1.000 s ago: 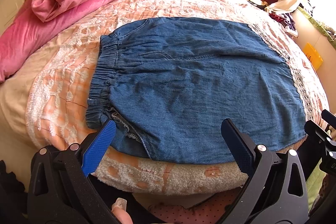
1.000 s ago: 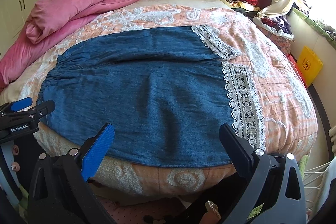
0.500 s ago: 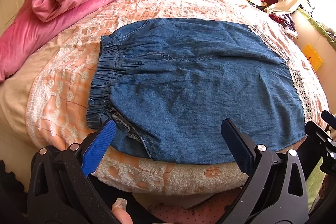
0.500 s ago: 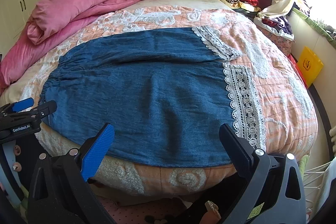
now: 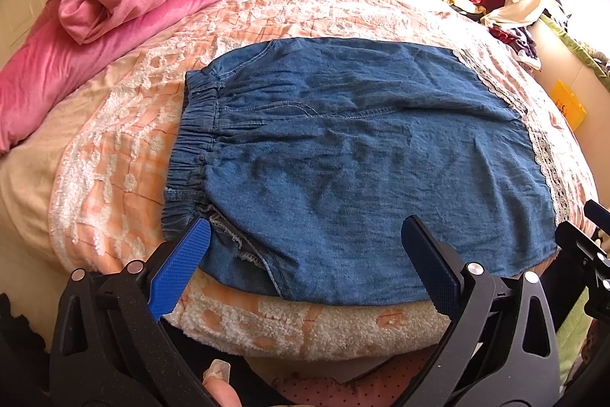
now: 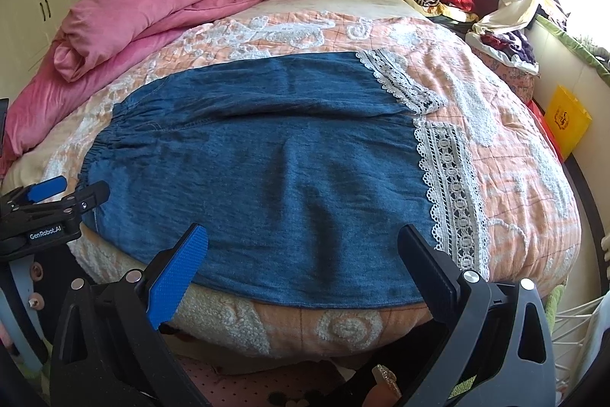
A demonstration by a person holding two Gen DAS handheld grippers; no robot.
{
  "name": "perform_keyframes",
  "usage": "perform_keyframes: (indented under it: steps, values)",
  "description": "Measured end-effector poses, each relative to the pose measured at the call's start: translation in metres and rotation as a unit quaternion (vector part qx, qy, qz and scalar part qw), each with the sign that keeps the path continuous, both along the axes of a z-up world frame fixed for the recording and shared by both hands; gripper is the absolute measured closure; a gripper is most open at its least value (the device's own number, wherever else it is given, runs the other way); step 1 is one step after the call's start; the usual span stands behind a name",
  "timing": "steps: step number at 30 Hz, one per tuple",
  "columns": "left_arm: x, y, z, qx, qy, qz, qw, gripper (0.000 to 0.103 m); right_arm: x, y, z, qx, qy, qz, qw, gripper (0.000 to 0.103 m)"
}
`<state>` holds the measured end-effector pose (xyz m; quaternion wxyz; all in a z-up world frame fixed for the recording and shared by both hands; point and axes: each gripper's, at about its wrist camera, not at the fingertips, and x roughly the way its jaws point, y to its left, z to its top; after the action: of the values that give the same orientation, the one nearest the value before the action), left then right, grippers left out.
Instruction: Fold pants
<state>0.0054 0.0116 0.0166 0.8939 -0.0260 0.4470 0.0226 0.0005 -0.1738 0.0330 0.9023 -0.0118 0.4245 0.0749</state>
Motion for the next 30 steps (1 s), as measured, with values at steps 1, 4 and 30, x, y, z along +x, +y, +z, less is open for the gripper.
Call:
perform_keyframes:
  steps: [1,4,30]
  values:
    - [0.001,0.001,-0.002,0.001,-0.001,0.002,1.0,0.009,0.001,0.001,0.0,-0.002,0.0,0.001,1.0,0.004]
    - [0.006,0.005,-0.004,-0.002,-0.001,0.005,1.0,0.009,0.007,0.005,0.0,-0.007,0.0,0.004,1.0,0.004]
    - [0.087,0.106,-0.018,-0.021,0.014,0.088,0.9958,0.009,0.14,0.077,0.011,-0.043,-0.019,0.114,0.992,0.004]
